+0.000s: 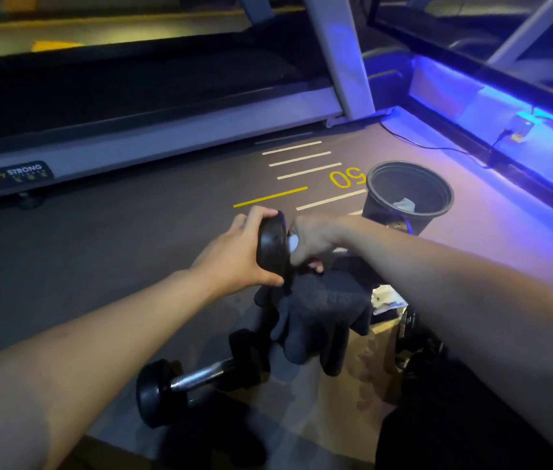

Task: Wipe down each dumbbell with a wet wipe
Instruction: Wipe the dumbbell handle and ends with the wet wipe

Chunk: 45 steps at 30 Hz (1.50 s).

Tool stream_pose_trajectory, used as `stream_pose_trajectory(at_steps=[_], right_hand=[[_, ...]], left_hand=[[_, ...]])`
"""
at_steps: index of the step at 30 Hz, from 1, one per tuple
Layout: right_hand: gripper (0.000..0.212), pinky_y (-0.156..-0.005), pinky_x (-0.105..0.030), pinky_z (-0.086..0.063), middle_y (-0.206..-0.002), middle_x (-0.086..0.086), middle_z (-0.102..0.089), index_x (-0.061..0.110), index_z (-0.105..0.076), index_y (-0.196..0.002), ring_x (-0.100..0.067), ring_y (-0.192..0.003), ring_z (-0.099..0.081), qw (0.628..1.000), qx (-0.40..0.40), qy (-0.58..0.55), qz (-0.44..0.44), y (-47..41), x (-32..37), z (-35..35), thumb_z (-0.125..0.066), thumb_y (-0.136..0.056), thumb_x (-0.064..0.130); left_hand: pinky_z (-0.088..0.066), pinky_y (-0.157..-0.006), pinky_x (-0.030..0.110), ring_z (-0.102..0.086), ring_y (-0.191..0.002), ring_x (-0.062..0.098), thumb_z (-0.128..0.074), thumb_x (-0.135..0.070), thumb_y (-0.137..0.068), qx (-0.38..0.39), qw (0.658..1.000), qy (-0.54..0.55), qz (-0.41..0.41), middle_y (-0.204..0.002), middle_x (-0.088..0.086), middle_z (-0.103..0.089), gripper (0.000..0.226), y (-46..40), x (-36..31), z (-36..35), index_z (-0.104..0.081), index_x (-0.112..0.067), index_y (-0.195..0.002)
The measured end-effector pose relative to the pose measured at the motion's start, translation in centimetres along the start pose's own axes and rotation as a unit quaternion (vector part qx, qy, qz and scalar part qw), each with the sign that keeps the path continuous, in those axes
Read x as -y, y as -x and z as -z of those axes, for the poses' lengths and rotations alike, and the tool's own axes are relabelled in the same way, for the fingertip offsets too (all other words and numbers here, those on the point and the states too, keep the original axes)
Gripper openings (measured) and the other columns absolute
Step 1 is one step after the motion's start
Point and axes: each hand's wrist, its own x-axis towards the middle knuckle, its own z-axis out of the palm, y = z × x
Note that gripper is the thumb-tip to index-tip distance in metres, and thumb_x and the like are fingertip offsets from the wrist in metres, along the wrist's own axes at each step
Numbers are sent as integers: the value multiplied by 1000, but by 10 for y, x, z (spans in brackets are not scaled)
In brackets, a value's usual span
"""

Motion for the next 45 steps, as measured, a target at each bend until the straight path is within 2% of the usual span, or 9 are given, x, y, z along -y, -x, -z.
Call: stream_pose_trajectory(at_steps=[3,5,8,12,16,22,29,36,45], right_hand=[[22,-64,-29,-42,-73,0,-65,16,-62,-85,-28,-74,-63,968,-155,198,5,9,2,-13,-72,-75,34],[26,-81,-35,-41,-95,-4,-71,18,-62,-99,-28,-92,-68,927,-245,285,8,10,0,-30,-66,-80,36],[20,-98,-38,-31,-96,-5,-73,18,-57,-101,-25,-90,-70,877,-323,357,18,10,-5,-48,-60,-86,32],[22,-104,-40,-28,-99,-5,-73,20,-58,-104,-23,-93,-70,879,-293,375,5,11,-5,-43,-59,-88,35],[29,-98,-39,-31,-102,-5,-71,21,-59,-105,-24,-97,-68,899,-255,355,-19,18,-17,-30,-61,-84,41],[23,-100,-42,-31,-100,-4,-70,23,-48,-90,-25,-93,-67,903,-220,363,-70,33,-41,-17,-64,-82,38],[32,-90,-39,-38,-108,-7,-68,19,-59,-109,-28,-100,-65,900,-231,366,-40,29,-45,-19,-63,-83,38],[33,-70,-33,-34,-99,-10,-67,13,-60,-110,-34,-94,-64,919,-258,297,12,20,-38,-25,-61,-85,34],[30,-65,-32,-32,-79,-3,-53,18,-59,-100,-34,-87,-61,931,-263,253,17,7,-46,-27,-63,-79,39]], left_hand=[[-50,-89,39,-59,-116,30,-92,-45,-58,-1,1000,-4,1,-134,-1,-44,104,-1,-1,0,-25,-40,-137],[-48,-86,37,-59,-115,29,-93,-44,-58,0,1000,-3,2,-133,0,-44,105,-2,-3,0,-26,-39,-138],[-43,-80,33,-59,-115,28,-94,-43,-58,3,1000,-1,7,-133,1,-43,105,-3,-4,0,-25,-39,-138],[-41,-80,31,-58,-118,26,-93,-45,-58,5,1000,-3,8,-136,-1,-43,106,-3,-4,2,-26,-40,-138],[-50,-91,39,-56,-121,23,-93,-49,-54,1,1000,3,13,-140,-4,-44,105,-5,-4,4,-26,-46,-135],[-50,-90,41,-54,-122,23,-94,-50,-51,4,1000,-3,13,-140,-3,-45,105,-11,-5,6,-28,-45,-132],[-50,-93,42,-56,-120,25,-94,-50,-52,7,1000,-2,13,-139,-1,-46,105,-9,-5,5,-26,-44,-132],[-50,-89,39,-57,-119,29,-94,-48,-54,7,1000,-16,19,-142,0,-43,105,-8,-3,4,-26,-41,-134],[-51,-89,40,-60,-113,28,-93,-48,-54,14,1000,-3,20,-139,0,-45,105,-10,-3,6,-26,-41,-134]])
